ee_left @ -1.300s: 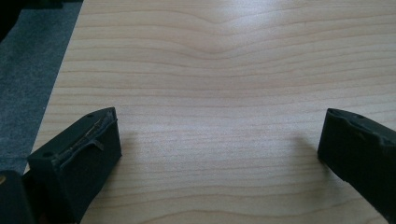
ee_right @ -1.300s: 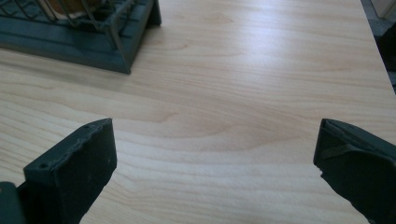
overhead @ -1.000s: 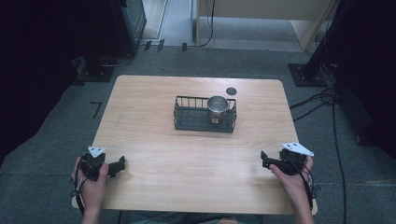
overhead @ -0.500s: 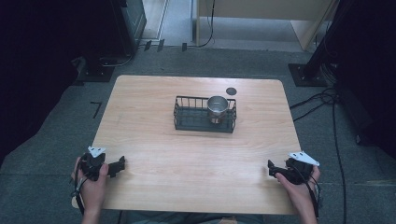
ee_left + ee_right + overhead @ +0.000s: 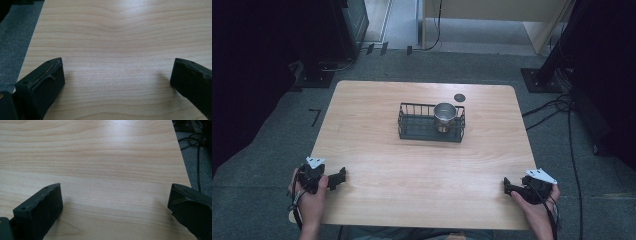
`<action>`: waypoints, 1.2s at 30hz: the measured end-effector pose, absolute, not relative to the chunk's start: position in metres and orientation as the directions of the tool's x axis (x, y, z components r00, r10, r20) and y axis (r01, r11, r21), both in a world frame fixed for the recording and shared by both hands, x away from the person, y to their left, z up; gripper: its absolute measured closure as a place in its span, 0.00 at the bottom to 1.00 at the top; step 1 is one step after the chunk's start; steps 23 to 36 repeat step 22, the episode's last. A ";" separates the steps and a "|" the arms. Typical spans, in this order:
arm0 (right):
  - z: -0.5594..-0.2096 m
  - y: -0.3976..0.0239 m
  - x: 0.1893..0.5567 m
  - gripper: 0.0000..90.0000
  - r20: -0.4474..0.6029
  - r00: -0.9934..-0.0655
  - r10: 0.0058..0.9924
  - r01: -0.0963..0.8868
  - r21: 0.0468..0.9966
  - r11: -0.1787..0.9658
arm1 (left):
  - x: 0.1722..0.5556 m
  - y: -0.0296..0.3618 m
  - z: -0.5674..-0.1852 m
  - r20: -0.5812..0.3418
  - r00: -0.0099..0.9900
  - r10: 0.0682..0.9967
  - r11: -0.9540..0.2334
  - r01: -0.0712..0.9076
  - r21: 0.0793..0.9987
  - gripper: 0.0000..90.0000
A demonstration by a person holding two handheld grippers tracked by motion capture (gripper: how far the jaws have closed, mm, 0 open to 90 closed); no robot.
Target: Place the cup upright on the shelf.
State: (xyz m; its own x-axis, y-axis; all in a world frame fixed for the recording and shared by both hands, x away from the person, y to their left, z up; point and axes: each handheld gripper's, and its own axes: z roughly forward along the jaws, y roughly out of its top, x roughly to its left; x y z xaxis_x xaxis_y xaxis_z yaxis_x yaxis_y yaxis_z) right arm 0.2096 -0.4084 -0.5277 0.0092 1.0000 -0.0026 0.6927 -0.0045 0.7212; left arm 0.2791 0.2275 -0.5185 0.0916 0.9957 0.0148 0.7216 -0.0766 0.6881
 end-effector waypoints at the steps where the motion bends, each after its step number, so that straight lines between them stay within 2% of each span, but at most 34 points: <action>1: -0.528 -0.408 0.209 0.00 -0.007 0.005 1.000 0.692 0.722 0.002 | 0.279 0.228 -0.518 0.015 0.092 0.996 -0.077 0.722 0.688 0.00; 6: -0.528 -0.411 0.211 0.00 0.028 -0.001 1.000 0.702 0.712 -0.019 | 0.279 0.227 -0.518 0.015 0.092 0.996 -0.077 0.722 0.688 0.00; 36: -0.528 -0.410 0.210 0.01 0.029 -0.001 1.000 0.699 0.715 -0.020 | 0.279 0.228 -0.518 0.015 0.092 0.996 -0.077 0.722 0.688 0.00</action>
